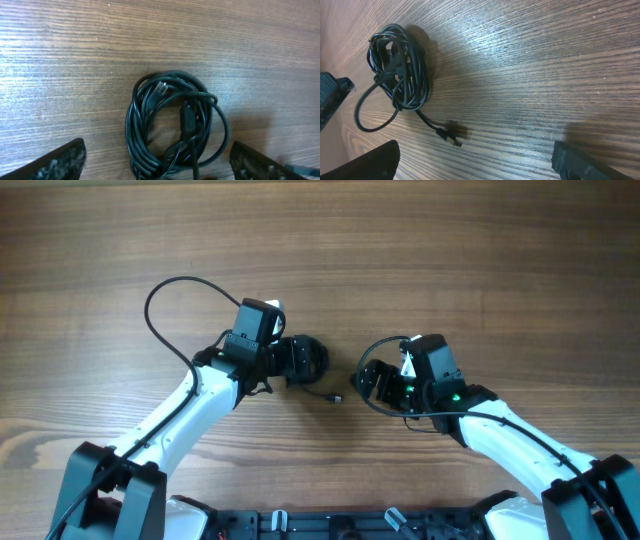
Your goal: Untangle cables
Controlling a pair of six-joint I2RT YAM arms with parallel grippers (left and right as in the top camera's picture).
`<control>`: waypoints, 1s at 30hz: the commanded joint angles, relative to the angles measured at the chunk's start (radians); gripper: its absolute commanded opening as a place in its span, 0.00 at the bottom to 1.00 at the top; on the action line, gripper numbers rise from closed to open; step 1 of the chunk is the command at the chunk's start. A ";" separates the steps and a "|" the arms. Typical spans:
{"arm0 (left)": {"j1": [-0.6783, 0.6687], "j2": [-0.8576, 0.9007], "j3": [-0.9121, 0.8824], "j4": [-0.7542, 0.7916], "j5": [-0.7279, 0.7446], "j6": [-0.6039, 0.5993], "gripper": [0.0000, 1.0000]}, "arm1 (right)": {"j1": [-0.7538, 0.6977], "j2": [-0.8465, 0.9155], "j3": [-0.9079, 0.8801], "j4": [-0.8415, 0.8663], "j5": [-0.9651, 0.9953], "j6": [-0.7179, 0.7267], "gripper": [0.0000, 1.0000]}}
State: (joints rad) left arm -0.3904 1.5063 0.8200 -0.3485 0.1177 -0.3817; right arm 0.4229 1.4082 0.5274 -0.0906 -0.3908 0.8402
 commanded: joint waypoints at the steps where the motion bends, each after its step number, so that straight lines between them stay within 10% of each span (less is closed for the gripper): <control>1: 0.003 -0.018 -0.001 -0.003 -0.064 0.037 0.76 | 0.005 -0.005 0.002 -0.001 0.018 0.008 1.00; 4: 0.003 0.008 -0.001 0.023 -0.139 0.037 0.49 | 0.005 -0.005 0.002 -0.001 0.019 0.008 1.00; 11: 0.003 0.166 -0.001 0.102 -0.137 -0.054 0.47 | 0.005 -0.005 0.002 0.000 0.023 0.026 0.99; 15: 0.003 0.233 -0.001 0.106 -0.134 -0.072 0.04 | 0.005 -0.005 0.002 -0.004 0.021 0.026 1.00; 23: 0.002 -0.029 0.000 0.094 -0.134 -0.072 0.04 | -0.044 -0.026 0.002 0.371 -0.582 -0.046 0.95; 30: 0.002 -0.194 0.000 0.051 -0.134 -0.072 0.04 | 0.036 -0.024 0.002 0.554 -0.398 0.391 0.80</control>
State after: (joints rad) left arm -0.3916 1.3422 0.8162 -0.2836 -0.0029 -0.4473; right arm 0.4297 1.3911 0.5224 0.4294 -0.8577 1.0363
